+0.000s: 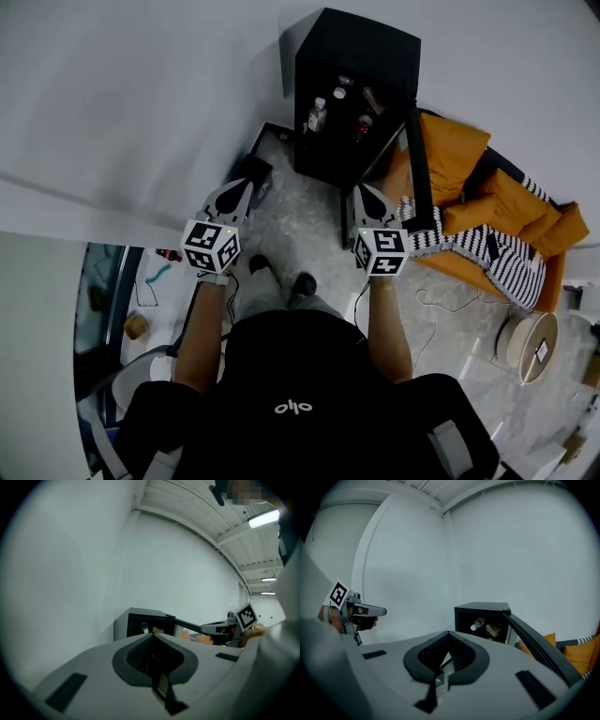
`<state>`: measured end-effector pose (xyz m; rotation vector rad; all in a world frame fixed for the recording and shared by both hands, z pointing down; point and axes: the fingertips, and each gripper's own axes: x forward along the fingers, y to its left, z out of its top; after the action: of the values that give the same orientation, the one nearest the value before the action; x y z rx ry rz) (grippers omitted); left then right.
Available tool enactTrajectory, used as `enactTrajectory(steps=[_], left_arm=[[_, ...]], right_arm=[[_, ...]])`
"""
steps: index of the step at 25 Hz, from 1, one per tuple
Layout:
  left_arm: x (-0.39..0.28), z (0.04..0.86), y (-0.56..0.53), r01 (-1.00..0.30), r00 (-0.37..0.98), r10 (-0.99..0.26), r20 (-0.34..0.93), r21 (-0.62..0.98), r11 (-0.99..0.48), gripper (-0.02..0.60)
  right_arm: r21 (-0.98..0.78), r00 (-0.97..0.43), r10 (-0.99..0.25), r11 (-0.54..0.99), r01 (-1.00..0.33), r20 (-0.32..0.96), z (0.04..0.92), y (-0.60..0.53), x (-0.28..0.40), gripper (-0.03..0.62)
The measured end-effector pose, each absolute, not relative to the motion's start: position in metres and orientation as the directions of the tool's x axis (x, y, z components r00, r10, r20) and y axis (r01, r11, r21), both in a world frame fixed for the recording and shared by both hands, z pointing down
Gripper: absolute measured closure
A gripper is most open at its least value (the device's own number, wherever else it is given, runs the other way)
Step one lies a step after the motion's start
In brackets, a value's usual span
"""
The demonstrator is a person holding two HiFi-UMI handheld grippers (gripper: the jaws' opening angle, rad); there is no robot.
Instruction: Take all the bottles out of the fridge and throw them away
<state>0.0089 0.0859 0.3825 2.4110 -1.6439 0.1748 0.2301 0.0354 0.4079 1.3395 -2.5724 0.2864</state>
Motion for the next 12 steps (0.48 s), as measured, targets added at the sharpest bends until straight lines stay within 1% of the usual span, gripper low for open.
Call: enactTrajectory(steps=[5, 12], left_arm=[[0.003, 0.391, 0.042, -0.916, 0.401, -0.888, 0.224, 0.124, -0.382, 0.58], [-0.009, 0.395, -0.034, -0.873, 0.487, -0.85, 0.202, 0.126, -0.471, 0.58]], right_arm=[[-0.068, -0.53, -0.793, 0.536, -0.841, 0.299, 0.412, 0.004, 0.223, 0.592], [-0.053, -0.446, -0.84, 0.453, -0.89, 0.309, 0.412, -0.05, 0.207, 0.592]])
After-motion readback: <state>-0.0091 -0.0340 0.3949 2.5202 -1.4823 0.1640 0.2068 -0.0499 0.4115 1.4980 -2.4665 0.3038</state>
